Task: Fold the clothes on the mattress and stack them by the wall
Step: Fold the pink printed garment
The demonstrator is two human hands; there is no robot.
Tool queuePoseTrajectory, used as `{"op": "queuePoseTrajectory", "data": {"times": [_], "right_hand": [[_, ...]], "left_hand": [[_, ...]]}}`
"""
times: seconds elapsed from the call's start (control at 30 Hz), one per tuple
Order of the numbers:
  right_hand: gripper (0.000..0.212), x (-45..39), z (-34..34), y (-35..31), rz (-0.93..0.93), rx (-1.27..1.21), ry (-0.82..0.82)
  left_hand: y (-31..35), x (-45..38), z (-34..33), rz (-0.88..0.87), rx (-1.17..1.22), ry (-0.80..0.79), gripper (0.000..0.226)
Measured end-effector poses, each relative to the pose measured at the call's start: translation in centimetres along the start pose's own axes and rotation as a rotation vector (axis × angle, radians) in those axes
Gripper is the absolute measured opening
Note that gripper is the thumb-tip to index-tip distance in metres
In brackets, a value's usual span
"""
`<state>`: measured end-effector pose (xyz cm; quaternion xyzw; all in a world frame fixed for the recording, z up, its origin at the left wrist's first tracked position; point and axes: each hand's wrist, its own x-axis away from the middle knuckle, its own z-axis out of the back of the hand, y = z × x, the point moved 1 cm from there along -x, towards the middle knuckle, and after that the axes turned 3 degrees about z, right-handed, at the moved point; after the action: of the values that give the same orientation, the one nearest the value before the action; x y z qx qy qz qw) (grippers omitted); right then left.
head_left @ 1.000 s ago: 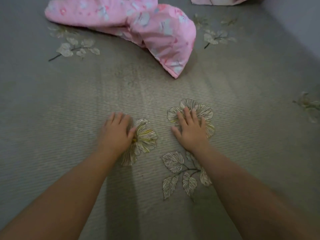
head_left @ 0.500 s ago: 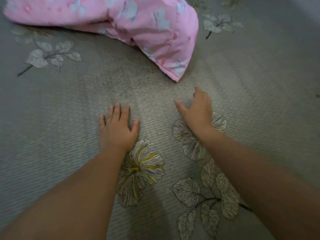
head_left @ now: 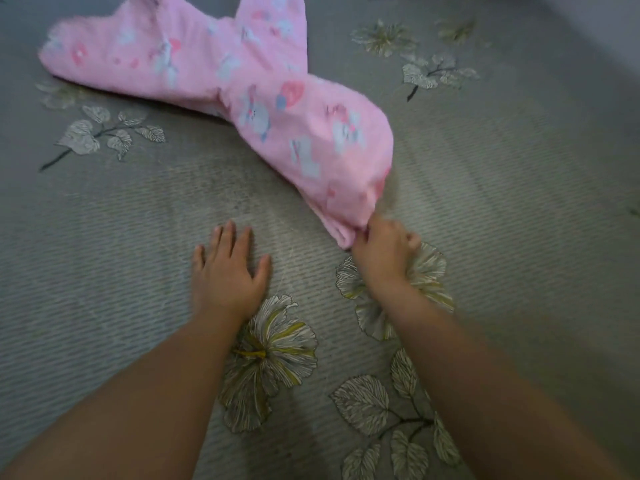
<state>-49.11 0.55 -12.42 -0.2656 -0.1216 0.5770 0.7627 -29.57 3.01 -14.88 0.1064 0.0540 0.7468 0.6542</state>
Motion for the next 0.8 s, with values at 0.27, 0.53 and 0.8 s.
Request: {"op": "queuePoseTrajectory", "data": {"times": [0.27,0.53,0.8], "right_hand": [[0.013,12.7,7.5,6.1,0.118,0.133,-0.097],[0.027,22.0,15.2,11.5,0.160,0.286,-0.633],[0.011,24.1,30.5,16.4,-0.307,-0.601,-0.448]], "left_hand": [[1.6,4.7,1.9,-0.042,0.238,0.138,0.071],[9.7,15.3,3.2,-0.492,0.074,0.007,0.061],[16.2,23.5,8.8,-0.308,0.108,-0.761,0.032]]}}
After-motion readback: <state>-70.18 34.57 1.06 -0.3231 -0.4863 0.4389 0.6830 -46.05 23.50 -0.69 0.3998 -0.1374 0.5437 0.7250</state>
